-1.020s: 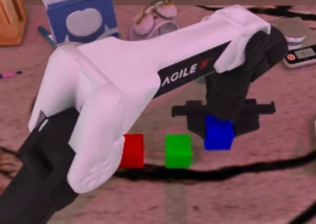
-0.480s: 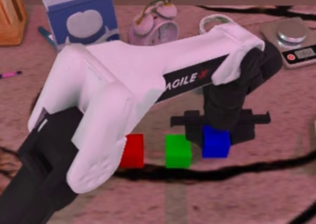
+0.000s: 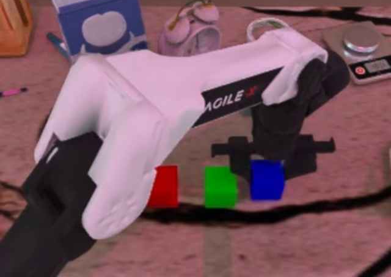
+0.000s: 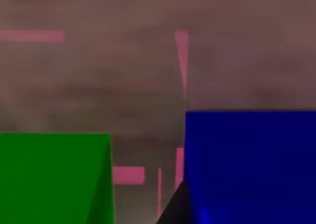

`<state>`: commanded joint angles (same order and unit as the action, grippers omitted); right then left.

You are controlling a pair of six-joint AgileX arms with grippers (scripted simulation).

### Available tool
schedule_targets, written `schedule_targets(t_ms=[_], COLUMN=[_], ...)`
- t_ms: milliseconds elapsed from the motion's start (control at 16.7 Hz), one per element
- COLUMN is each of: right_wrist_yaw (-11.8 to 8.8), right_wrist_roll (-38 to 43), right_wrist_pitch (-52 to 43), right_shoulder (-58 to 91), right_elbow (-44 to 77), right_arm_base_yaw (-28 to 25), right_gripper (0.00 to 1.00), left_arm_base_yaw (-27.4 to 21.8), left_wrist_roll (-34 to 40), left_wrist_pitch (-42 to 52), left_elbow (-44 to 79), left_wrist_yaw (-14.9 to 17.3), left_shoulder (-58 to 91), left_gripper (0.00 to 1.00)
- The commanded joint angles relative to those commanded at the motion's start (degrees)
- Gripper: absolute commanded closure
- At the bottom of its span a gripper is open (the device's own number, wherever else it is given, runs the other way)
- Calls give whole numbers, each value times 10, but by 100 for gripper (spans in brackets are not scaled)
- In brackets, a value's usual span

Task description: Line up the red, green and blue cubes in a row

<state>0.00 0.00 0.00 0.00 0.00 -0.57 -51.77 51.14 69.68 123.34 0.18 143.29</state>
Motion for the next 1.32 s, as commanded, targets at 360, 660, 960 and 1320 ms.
schedule_targets(t_ms=[360, 660, 960, 1320], right_wrist_yaw=[0, 0, 0, 0], right_wrist_roll=[0, 0, 0, 0], right_wrist_pitch=[0, 0, 0, 0], right_shoulder=[0, 0, 0, 0], right_elbow=[0, 0, 0, 0], right_arm_base_yaw=[0, 0, 0, 0], right_gripper=[0, 0, 0, 0], left_arm_base_yaw=[0, 0, 1, 9], left_wrist_roll=[0, 0, 0, 2], left_wrist_pitch=[0, 0, 23, 145], left_elbow=[0, 0, 24, 152], left_wrist_yaw=[0, 0, 0, 0], left_shoulder=[0, 0, 3, 9], left_gripper=[0, 0, 0, 0])
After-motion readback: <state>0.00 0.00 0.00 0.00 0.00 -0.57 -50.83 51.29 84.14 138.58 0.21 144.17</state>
